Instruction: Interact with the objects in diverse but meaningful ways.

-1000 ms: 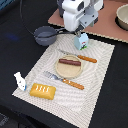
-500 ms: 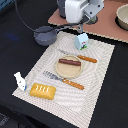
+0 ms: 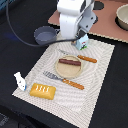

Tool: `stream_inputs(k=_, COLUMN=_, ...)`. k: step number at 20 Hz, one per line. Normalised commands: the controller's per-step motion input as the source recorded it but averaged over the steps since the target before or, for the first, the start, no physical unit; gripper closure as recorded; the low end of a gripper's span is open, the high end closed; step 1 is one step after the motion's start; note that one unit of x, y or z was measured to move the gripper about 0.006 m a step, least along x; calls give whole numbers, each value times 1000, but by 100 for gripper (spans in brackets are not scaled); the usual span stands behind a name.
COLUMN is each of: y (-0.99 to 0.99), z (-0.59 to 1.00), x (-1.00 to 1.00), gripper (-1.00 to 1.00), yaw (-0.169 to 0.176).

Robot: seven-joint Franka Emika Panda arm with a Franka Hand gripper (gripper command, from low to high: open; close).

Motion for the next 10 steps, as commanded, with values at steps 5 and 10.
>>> stream_inputs(k=5, y=-49, z=-336, x=191, gripper=-100, yaw=58)
stream_inputs(k=10, y=-215, z=-117, x=261, gripper=-100, yaw=36)
